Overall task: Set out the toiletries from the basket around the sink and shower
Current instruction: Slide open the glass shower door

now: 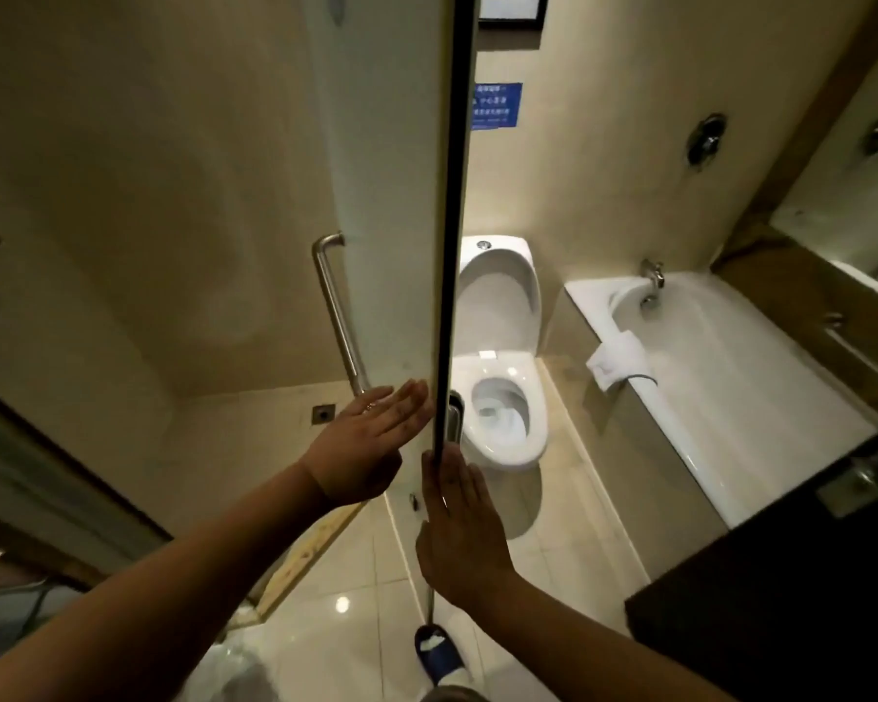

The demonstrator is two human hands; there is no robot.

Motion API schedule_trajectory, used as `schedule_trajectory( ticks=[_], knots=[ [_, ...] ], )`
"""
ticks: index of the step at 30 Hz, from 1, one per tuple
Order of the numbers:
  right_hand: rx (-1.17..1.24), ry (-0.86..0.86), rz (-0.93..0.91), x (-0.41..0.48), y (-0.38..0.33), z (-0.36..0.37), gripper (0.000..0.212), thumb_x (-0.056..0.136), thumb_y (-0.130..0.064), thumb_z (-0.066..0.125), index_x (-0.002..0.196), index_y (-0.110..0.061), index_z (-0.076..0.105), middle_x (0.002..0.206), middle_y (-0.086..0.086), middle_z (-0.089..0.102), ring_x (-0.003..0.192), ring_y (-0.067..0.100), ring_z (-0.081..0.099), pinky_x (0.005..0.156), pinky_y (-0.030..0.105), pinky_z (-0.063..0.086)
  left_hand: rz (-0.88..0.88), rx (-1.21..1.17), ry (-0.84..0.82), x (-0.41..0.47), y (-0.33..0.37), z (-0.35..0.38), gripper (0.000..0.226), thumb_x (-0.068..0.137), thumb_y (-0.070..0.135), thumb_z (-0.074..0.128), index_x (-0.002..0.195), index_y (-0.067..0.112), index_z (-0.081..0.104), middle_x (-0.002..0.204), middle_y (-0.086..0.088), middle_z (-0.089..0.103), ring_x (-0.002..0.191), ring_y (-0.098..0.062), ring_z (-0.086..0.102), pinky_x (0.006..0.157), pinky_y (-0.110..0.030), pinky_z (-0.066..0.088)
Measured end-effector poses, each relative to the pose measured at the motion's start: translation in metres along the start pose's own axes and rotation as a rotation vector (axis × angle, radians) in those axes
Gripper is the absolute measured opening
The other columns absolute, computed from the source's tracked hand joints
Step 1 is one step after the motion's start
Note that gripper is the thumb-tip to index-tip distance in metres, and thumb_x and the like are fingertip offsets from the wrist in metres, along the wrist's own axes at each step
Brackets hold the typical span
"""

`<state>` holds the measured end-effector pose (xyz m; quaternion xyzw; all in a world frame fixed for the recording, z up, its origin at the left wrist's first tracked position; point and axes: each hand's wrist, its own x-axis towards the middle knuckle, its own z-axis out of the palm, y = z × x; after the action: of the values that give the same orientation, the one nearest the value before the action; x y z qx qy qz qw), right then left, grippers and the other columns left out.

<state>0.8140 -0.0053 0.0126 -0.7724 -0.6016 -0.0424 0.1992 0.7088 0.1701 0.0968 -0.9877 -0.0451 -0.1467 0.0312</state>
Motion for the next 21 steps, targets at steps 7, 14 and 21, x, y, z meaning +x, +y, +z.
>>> schedule_trajectory(
  ticks=[7,14,21],
  knots=[
    [0.032,0.037,0.130,0.006,0.020,-0.009,0.097,0.083,-0.023,0.070,0.160,-0.014,0.012,0.167,0.009,0.006,0.153,0.026,0.011,0.122,0.041,0.014,0.041,0.034,0.012,0.036,0.006,0.010,0.094,0.076,0.006,0.060,0.155,0.014,0.009,0.158,-0.013,0.022,0.147,-0.027,0.028,0.116,-0.051,0.031],
    [0.017,0.096,0.207,0.014,0.037,-0.004,0.095,0.081,-0.027,0.074,0.158,-0.008,0.020,0.165,0.015,0.003,0.151,0.033,0.018,0.120,0.045,0.022,0.064,0.029,-0.026,0.063,0.005,0.021,0.091,0.082,0.006,0.055,0.156,0.022,0.004,0.163,-0.005,0.010,0.151,-0.020,0.013,0.121,-0.046,0.016],
    [-0.082,0.009,0.377,0.036,0.067,-0.007,0.109,0.084,-0.037,0.071,0.160,-0.013,-0.002,0.162,0.019,-0.024,0.152,0.036,0.000,0.121,0.043,0.017,-0.030,0.038,-0.176,0.098,-0.001,0.034,0.094,0.083,0.011,0.047,0.156,0.031,-0.009,0.163,0.008,-0.015,0.151,-0.014,-0.012,0.122,-0.041,0.003]
  ],
)
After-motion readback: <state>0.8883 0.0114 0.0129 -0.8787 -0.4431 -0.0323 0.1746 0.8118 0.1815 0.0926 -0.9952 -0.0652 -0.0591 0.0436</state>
